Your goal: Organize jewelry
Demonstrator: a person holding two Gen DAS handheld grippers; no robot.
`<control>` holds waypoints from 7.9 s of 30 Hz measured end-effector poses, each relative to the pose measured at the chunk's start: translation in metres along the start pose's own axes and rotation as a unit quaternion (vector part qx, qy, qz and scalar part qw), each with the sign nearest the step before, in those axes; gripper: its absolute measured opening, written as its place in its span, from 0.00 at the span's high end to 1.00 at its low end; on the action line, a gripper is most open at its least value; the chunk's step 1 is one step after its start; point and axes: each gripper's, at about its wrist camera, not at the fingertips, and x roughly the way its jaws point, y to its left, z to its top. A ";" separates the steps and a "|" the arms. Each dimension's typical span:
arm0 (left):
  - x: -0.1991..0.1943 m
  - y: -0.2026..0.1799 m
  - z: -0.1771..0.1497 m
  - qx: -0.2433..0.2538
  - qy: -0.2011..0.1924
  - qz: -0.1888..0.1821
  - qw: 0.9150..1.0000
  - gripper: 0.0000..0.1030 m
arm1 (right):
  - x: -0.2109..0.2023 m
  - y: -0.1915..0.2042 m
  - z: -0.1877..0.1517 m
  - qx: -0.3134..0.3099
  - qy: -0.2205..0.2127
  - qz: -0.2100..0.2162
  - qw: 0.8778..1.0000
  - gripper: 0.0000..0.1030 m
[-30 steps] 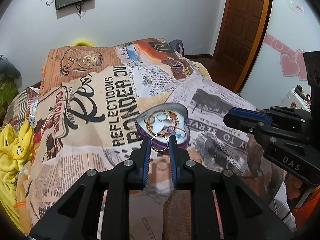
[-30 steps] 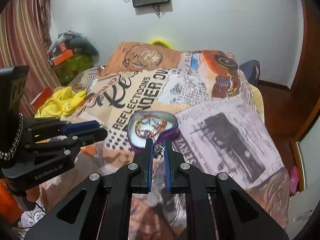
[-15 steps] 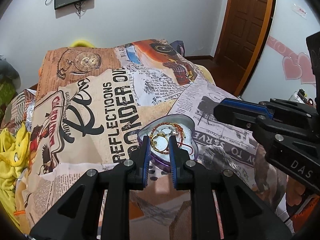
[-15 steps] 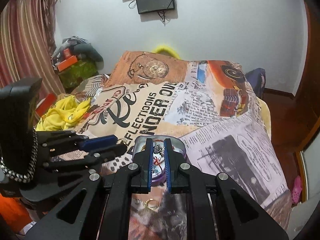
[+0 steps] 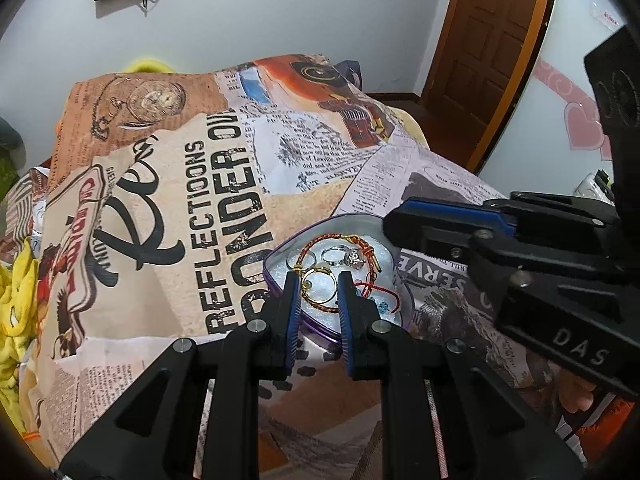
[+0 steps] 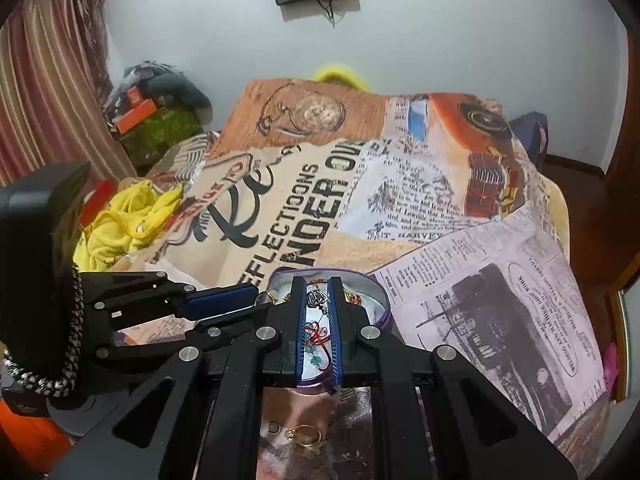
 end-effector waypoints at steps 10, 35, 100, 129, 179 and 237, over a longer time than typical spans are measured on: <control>0.010 0.003 0.000 -0.004 0.002 -0.006 1.000 0.83 | 0.017 -0.007 -0.005 0.008 0.026 0.009 1.000 0.91; -0.046 -0.010 -0.009 0.009 -0.033 0.020 0.999 0.83 | -0.020 -0.001 -0.002 0.009 0.004 -0.011 1.000 0.79; 0.002 -0.040 -0.065 -0.012 0.086 -0.033 0.996 0.80 | -0.030 -0.010 -0.087 0.001 0.055 -0.043 0.998 0.94; -0.034 -0.010 -0.064 -0.038 0.032 -0.002 0.999 0.91 | -0.001 0.012 -0.087 -0.041 0.069 -0.072 0.994 0.90; -0.005 0.018 0.016 -0.037 -0.005 -0.033 0.999 0.91 | 0.005 0.008 -0.016 -0.014 0.006 -0.013 1.000 0.89; -0.333 -0.077 -0.058 0.003 -0.391 0.127 0.911 0.09 | -0.285 0.107 -0.037 -0.040 -0.364 -0.135 0.921 0.37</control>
